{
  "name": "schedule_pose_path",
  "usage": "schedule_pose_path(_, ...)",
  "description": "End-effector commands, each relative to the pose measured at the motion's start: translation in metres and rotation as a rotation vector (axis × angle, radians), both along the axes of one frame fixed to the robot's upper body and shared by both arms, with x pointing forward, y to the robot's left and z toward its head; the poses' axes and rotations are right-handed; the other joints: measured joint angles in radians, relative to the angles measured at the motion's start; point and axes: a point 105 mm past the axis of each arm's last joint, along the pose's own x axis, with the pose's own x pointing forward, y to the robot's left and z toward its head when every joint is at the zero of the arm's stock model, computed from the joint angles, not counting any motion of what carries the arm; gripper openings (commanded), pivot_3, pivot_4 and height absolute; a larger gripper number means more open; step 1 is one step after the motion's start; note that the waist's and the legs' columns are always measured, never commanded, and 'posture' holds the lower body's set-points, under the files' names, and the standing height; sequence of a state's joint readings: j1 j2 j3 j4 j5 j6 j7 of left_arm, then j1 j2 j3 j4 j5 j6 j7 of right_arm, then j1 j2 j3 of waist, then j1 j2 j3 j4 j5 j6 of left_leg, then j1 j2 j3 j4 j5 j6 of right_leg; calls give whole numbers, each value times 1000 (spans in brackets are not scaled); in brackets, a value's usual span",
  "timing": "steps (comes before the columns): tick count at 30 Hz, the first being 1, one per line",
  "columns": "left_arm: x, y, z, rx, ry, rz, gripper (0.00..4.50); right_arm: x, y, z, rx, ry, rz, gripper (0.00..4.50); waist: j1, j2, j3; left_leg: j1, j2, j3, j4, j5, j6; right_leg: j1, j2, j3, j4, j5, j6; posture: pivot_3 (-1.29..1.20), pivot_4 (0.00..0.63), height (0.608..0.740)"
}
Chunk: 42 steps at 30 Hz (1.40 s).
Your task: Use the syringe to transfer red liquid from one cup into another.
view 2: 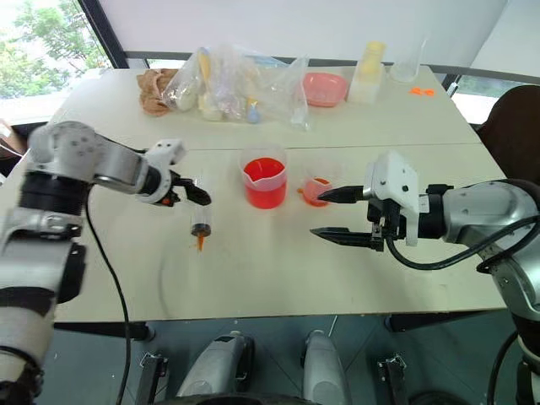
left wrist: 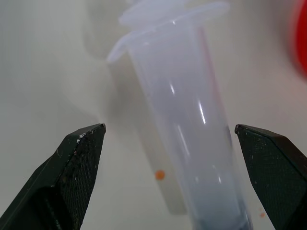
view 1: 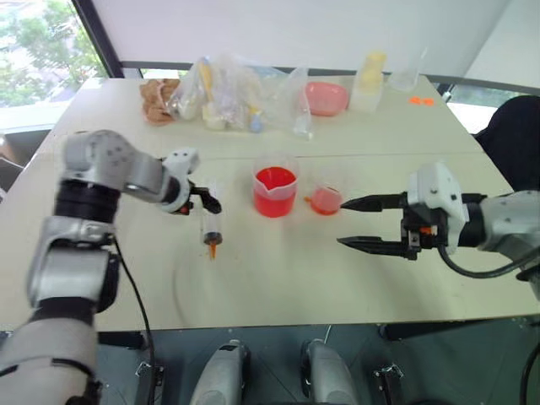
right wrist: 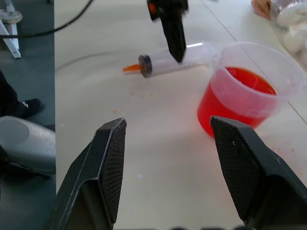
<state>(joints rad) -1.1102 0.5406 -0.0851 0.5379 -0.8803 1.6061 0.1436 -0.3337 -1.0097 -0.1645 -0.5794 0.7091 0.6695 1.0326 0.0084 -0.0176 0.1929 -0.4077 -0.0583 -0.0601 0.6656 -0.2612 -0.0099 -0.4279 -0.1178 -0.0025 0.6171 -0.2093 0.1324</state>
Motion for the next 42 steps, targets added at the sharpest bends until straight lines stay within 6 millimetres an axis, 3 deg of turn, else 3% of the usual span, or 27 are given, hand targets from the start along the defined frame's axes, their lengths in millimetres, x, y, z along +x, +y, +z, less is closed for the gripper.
schedule_pose_path(1,10,-2,3,-3,-22,65,4492,-1,3,8,-6,-60,9,2912,3,0,0,0,0,0,0,0,0,0,0,0,0,0,0,0,150,740)
schedule_pose_path(6,27,-4,-3,2,-62,165,4492,1,2,1,-25,-53,-12,2912,9,0,-1,1,0,0,0,1,-1,2,0,0,0,0,1,0,150,740)
schedule_pose_path(9,31,-8,-4,3,-72,172,3675,2,2,2,-21,-54,-19,2912,6,0,-1,2,-1,0,1,1,-2,3,0,0,0,1,1,0,150,740)
schedule_pose_path(14,28,-14,-2,-19,-61,163,1839,3,1,3,-21,-54,-26,2912,8,0,-1,2,0,-1,1,1,-2,3,0,0,0,1,1,0,150,740)
schedule_pose_path(16,27,-15,4,-43,-65,162,1478,4,1,4,-21,-54,-27,2912,8,0,-1,1,-1,-1,1,1,-2,3,0,0,0,1,2,0,150,740)
schedule_pose_path(18,28,-16,17,-68,-98,151,1476,4,0,4,-23,-53,-34,2912,6,0,-1,1,-1,-1,1,1,-2,2,0,0,0,1,2,0,150,740)
schedule_pose_path(21,34,-19,62,-147,-214,132,1476,6,-6,8,-16,-56,-61,2912,4,-2,0,0,-1,-1,1,1,-2,1,0,0,0,2,2,0,150,740)
schedule_pose_path(26,31,-49,170,-417,-529,-94,1476,12,-17,23,31,-85,-119,2912,4,-5,2,-2,-1,0,1,1,-2,-1,0,0,0,2,2,0,150,740)
schedule_pose_path(28,23,-56,204,-500,-662,-189,1476,16,-21,30,51,-112,-146,2912,4,-4,2,-2,0,0,1,2,-3,-1,-1,0,-1,2,2,0,150,740)
schedule_pose_path(30,10,-68,225,-573,-844,-350,1476,31,-32,55,117,-223,-224,2912,-1,-3,1,-1,0,1,-1,3,-6,0,-1,0,-3,2,2,0,150,740)
schedule_pose_path(37,-9,-97,228,-638,-1098,-638,1476,59,-47,107,224,-509,-367,2912,0,-2,1,0,1,2,-1,4,-7,0,0,1,-2,2,1,0,150,740)
schedule_pose_path(42,-7,-106,206,-583,-1137,-765,1476,71,-44,126,257,-653,-405,2912,0,-2,1,-1,1,3,-1,4,-7,-1,0,1,-3,2,1,0,150,740)
